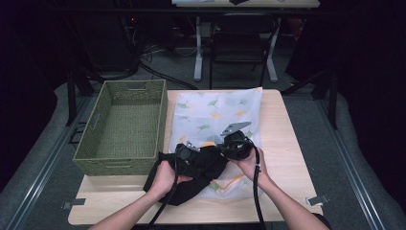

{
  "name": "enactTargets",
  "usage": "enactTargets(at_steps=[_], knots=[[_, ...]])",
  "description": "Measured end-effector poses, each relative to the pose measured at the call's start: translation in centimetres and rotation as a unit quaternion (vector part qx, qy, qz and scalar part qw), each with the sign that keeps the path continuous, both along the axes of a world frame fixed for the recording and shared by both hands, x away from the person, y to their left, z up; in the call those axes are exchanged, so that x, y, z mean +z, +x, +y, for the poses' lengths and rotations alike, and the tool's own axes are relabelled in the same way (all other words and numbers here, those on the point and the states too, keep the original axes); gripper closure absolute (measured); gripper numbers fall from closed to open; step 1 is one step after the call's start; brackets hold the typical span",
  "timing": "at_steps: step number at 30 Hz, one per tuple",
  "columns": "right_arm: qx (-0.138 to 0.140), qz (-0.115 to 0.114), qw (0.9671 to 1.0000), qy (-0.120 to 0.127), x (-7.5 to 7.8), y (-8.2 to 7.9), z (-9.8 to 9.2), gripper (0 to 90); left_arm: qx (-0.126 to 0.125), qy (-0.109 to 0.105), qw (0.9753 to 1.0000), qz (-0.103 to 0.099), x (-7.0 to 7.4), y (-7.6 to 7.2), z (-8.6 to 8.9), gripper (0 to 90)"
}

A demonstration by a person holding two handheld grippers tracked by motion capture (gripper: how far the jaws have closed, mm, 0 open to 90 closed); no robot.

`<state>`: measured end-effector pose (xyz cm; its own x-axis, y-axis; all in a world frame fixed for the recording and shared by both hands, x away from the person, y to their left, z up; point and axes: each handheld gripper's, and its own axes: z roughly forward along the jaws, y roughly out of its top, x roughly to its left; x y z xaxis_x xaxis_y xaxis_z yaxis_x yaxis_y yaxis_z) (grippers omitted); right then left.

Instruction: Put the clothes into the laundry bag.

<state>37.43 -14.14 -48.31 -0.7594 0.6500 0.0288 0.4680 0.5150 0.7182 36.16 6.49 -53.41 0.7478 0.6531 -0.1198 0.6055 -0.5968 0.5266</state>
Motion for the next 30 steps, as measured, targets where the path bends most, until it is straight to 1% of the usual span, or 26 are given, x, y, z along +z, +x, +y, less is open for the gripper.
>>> enactTargets(at_steps=[2,3,4,6,7,9,11,13,14,15,16,18,19,21,22,24,25,27,28,29,30], knots=[[-0.003,0.002,1.0000,0.000,0.0,0.1,-0.1,88.9,-0.009,0.001,0.9999,-0.005,0.4,-0.2,0.2,33.5],[-0.003,0.001,1.0000,0.001,0.0,0.1,-0.2,88.9,-0.009,-0.004,0.9999,-0.008,0.7,-0.3,0.4,30.9],[-0.003,0.001,1.0000,0.001,0.0,0.1,-0.2,88.9,-0.014,0.000,0.9998,-0.013,1.0,-0.5,0.6,29.0],[-0.004,0.001,1.0000,0.002,0.0,0.1,-0.2,88.9,-0.013,-0.008,0.9997,-0.020,1.6,-1.0,1.0,23.4],[-0.004,0.001,1.0000,0.002,0.0,0.0,-0.3,88.9,-0.018,-0.005,0.9996,-0.020,1.7,-1.1,1.2,23.6],[-0.004,0.001,1.0000,0.002,0.0,0.0,-0.3,88.9,-0.021,-0.007,0.9996,-0.017,1.9,-1.5,1.7,22.6],[-0.006,0.001,1.0000,0.001,0.0,0.0,-0.4,88.9,-0.032,0.003,0.9994,-0.016,1.6,-1.8,1.9,22.8],[-0.005,0.000,1.0000,0.001,0.0,0.0,-0.4,88.9,-0.040,0.010,0.9992,-0.002,1.0,-1.8,2.0,23.9],[-0.006,-0.001,1.0000,0.001,0.0,0.0,-0.4,88.9,-0.041,0.011,0.9991,0.006,0.6,-1.7,1.9,25.1],[-0.006,0.000,1.0000,0.001,0.0,0.0,-0.4,88.8,-0.040,0.012,0.9991,0.009,0.3,-1.6,1.9,26.2],[-0.006,0.001,1.0000,0.000,0.0,0.1,-0.4,88.8,-0.046,0.013,0.9988,0.011,0.1,-1.5,1.8,28.7],[-0.006,0.002,1.0000,-0.001,-0.1,0.1,-0.4,88.8,-0.047,0.012,0.9988,0.001,-0.3,-1.6,1.6,37.1],[-0.005,0.002,1.0000,-0.002,-0.1,0.1,-0.4,88.9,-0.047,0.014,0.9988,-0.002,-0.5,-1.5,1.6,43.9],[-0.005,0.002,1.0000,-0.002,-0.1,0.1,-0.3,88.9,-0.040,0.006,0.9992,-0.004,-0.7,-1.3,1.9,53.5],[-0.004,0.002,1.0000,-0.003,-0.2,0.1,-0.3,88.9,-0.039,0.004,0.9992,-0.003,-0.7,-1.2,2.0,55.9],[-0.004,0.002,1.0000,-0.003,-0.2,0.0,-0.2,88.9,-0.036,0.002,0.9993,-0.005,-0.7,-1.3,2.0,59.1],[-0.003,0.001,1.0000,-0.004,-0.1,0.0,-0.2,88.9,-0.040,0.007,0.9991,-0.011,-0.6,-1.3,2.0,60.0],[-0.006,0.000,1.0000,-0.002,0.0,-0.1,-0.2,88.8,-0.037,0.003,0.9993,-0.008,-0.3,-1.3,1.9,61.0],[-0.005,-0.002,1.0000,-0.002,0.0,-0.1,-0.3,88.8,-0.035,0.006,0.9993,-0.012,-0.1,-1.2,1.9,61.1],[-0.005,-0.002,1.0000,-0.001,0.1,-0.1,-0.2,88.9,-0.031,0.002,0.9994,-0.013,0.0,-1.2,1.9,61.2],[-0.005,-0.004,1.0000,0.000,0.1,-0.2,-0.2,88.9,-0.026,-0.003,0.9996,-0.010,0.2,-1.0,1.9,61.2]])
